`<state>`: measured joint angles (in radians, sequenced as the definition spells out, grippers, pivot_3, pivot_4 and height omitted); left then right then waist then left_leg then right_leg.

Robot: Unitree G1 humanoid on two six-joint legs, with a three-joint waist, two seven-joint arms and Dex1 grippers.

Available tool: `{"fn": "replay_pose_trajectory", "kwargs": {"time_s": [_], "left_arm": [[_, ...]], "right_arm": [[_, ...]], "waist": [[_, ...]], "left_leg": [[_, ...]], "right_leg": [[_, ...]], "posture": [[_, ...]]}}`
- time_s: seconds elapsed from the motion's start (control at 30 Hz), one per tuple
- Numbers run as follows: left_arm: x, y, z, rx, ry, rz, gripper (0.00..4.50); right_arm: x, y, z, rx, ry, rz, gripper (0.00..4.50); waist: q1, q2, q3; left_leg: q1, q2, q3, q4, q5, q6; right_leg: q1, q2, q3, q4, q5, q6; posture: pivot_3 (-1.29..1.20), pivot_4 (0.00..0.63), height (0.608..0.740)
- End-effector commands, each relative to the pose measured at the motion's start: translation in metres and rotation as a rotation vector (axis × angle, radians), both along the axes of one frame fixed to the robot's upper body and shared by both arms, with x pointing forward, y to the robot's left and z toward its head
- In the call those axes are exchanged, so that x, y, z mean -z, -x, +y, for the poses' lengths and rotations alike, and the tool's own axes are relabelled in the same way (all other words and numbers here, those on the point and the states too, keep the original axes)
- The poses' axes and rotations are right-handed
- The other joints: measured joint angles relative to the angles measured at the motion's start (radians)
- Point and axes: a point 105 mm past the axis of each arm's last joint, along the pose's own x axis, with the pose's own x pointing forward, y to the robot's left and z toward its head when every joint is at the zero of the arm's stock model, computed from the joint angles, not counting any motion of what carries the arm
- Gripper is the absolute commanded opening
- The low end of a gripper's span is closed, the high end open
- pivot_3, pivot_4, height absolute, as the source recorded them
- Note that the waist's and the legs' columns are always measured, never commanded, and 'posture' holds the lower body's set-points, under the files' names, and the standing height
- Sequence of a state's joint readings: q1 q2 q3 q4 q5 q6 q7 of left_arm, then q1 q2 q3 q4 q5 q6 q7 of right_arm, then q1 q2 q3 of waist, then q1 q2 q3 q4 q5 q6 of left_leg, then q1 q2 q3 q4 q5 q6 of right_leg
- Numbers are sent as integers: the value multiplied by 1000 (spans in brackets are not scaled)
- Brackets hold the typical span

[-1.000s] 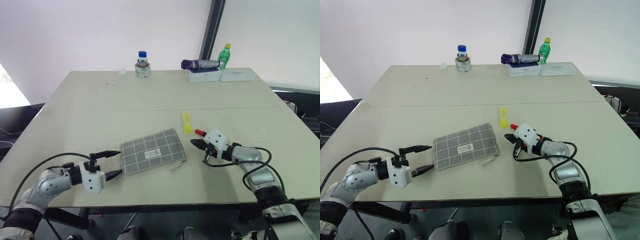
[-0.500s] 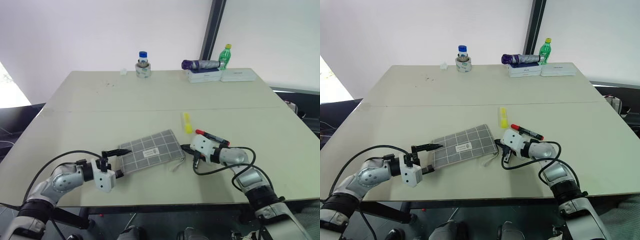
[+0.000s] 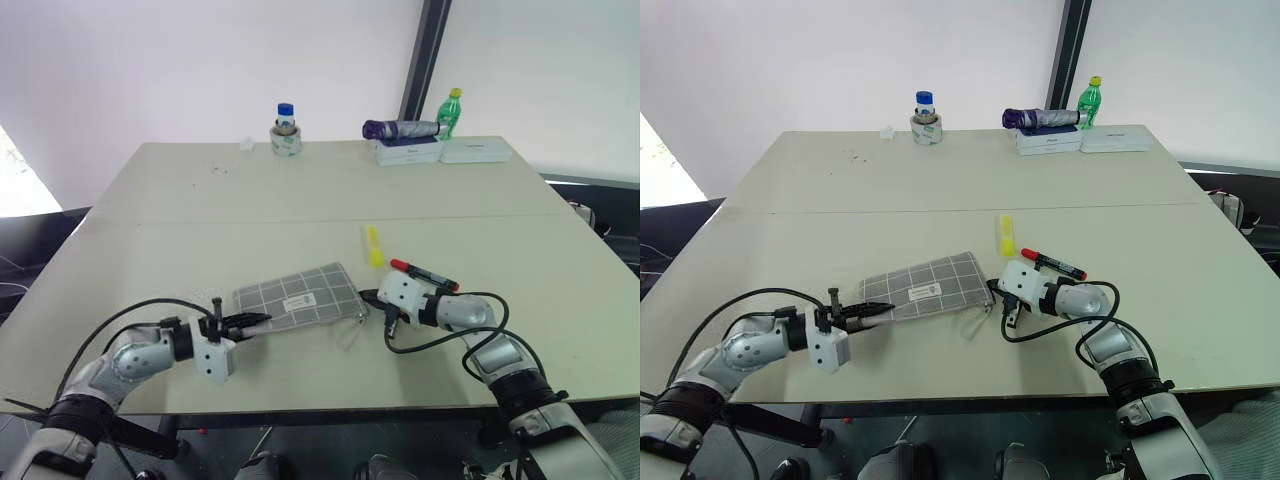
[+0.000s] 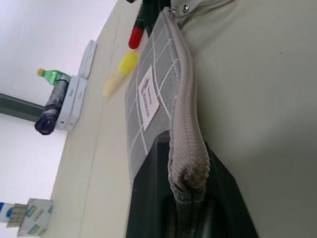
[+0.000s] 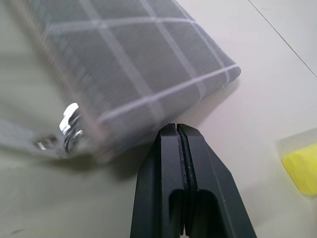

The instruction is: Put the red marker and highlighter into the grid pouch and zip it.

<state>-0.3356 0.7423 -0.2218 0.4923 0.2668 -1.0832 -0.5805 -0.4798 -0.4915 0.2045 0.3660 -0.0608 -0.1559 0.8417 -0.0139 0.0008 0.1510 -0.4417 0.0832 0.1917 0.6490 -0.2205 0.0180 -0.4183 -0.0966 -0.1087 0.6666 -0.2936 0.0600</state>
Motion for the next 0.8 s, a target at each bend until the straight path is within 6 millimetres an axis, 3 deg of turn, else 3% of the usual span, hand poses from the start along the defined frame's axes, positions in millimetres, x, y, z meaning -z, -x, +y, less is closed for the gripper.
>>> {"fn": "replay_pose_trajectory", "kwargs": {"time_s": [0.03,0.1,0.27,0.37,0.4,0.5,0.63,0.8], "left_arm": [[14,8,-2,12,-14,63,23],[10,6,2,-11,4,59,23],[-7,0,19,-124,122,55,0],[-12,-1,29,-187,168,61,0],[-11,-1,32,-202,148,52,0],[-21,-4,37,-256,194,29,0],[-42,-7,33,-286,296,5,0],[-46,-5,29,-288,301,7,0]], "right_arm": [[-20,-4,-4,2,-62,-8,0],[-28,-2,-9,7,-140,34,0],[-47,3,-27,47,-249,75,2327],[-59,5,-33,102,-347,107,4075],[-60,7,-33,115,-380,135,4456],[-55,18,-24,121,-413,209,4456],[-35,32,8,129,-441,332,4456],[-28,20,22,238,-553,426,4456]], "waist": [[0,0,0],[0,0,0],[-4,0,0],[-7,0,0],[-6,0,0],[-4,0,0],[-4,0,0],[-3,0,0]], "left_leg": [[0,0,0,0,0,0],[0,0,0,0,0,0],[0,0,0,0,0,0],[0,1,-1,0,-1,2],[0,1,-2,-1,-1,2],[0,1,-2,-1,-2,4],[-1,1,-3,-1,-3,4],[-1,1,-3,0,-3,4]], "right_leg": [[0,0,0,0,0,0],[0,0,0,0,0,0],[0,0,0,0,0,0],[0,1,0,0,0,0],[-1,1,0,0,0,0],[-1,1,0,0,0,0],[-1,0,0,0,0,0],[-1,0,0,0,0,0]], "posture": [[0,150,740],[0,150,740],[0,150,740],[0,150,740],[0,150,740],[0,150,740],[0,150,740],[0,150,740]]}}
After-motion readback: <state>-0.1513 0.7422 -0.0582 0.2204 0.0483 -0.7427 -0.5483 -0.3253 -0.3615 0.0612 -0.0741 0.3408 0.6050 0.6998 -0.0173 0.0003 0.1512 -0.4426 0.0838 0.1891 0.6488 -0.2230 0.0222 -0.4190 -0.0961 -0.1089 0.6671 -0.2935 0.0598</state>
